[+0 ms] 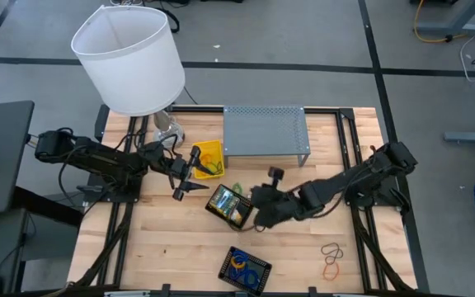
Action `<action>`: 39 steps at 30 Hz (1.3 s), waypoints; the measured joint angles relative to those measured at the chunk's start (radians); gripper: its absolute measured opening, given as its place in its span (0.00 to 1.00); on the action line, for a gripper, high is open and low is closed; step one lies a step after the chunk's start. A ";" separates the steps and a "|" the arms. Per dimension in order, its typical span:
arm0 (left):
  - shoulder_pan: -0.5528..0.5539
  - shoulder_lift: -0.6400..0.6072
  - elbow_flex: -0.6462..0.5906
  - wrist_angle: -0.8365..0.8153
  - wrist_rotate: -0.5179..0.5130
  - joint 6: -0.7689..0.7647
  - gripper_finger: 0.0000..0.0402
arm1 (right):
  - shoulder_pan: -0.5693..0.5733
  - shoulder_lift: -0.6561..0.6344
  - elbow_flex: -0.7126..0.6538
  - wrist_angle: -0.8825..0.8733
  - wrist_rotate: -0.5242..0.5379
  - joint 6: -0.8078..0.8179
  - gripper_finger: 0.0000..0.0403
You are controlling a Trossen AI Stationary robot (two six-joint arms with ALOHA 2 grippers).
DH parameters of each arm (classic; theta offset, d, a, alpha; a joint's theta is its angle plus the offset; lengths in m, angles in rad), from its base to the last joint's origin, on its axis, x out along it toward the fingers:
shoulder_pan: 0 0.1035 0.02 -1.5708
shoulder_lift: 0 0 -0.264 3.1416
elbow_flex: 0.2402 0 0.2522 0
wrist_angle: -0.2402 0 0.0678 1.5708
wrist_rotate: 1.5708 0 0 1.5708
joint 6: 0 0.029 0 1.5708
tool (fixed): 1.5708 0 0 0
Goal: Pick & Place Office Desk Supplies
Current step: Put the top orange rubber band into the yellow bin
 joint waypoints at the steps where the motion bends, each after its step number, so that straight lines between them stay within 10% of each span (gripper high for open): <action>1: 0.000 0.000 0.000 0.006 0.000 -0.011 0.54 | -0.016 0.000 0.000 0.037 0.000 -0.038 0.00; 13: -0.083 0.088 0.072 0.075 -0.117 -0.106 0.55 | -0.151 0.000 0.000 0.371 -0.063 -0.343 0.00; 39: -0.073 0.266 0.205 0.050 -0.240 -0.147 0.55 | -0.140 -0.002 0.000 0.448 -0.056 -0.397 0.00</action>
